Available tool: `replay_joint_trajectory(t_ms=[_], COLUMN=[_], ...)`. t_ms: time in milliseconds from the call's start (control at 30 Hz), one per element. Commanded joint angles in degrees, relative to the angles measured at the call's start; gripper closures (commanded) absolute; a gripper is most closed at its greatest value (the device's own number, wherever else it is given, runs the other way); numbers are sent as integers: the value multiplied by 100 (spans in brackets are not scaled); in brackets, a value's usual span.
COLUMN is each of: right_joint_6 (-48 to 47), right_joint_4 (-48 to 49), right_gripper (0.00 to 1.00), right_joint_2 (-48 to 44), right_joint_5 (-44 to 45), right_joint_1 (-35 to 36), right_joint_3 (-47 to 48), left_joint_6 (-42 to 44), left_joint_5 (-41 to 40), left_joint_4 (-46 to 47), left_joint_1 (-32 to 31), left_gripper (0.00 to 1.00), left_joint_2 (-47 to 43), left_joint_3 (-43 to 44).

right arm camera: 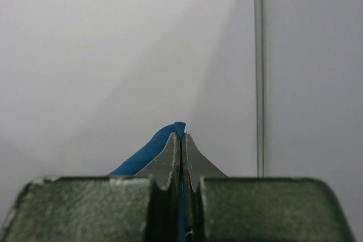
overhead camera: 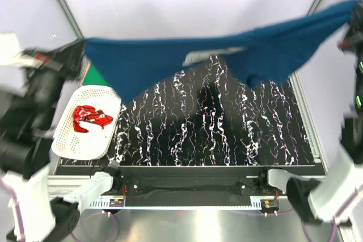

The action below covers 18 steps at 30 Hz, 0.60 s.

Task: Fold and stack the t-shirts
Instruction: Flatten the tshirt out

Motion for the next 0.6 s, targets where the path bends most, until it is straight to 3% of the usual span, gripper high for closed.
replay_joint_trajectory(t_ms=[0, 133, 367, 567], right_joint_6=[-151, -326, -722, -951], right_joint_4=[-441, -503, -276, 1076], right_gripper=[100, 100, 100, 100], right_joint_2=[-708, -1262, -956, -438], right_joint_5=[508, 929, 1150, 860], right_joint_1=[-17, -8, 18, 18], right_joint_3=[-63, -169, -335, -2153], left_joint_6=[-304, -375, -287, -208], left_joint_5=[721, 1134, 994, 442], left_joint_4=[-181, -866, -1359, -632], left_joint_1=[26, 26, 26, 34], left_gripper=[100, 100, 100, 100], left_joint_2=[-414, -406, 349, 1114], left_joint_3=[28, 318, 617, -374])
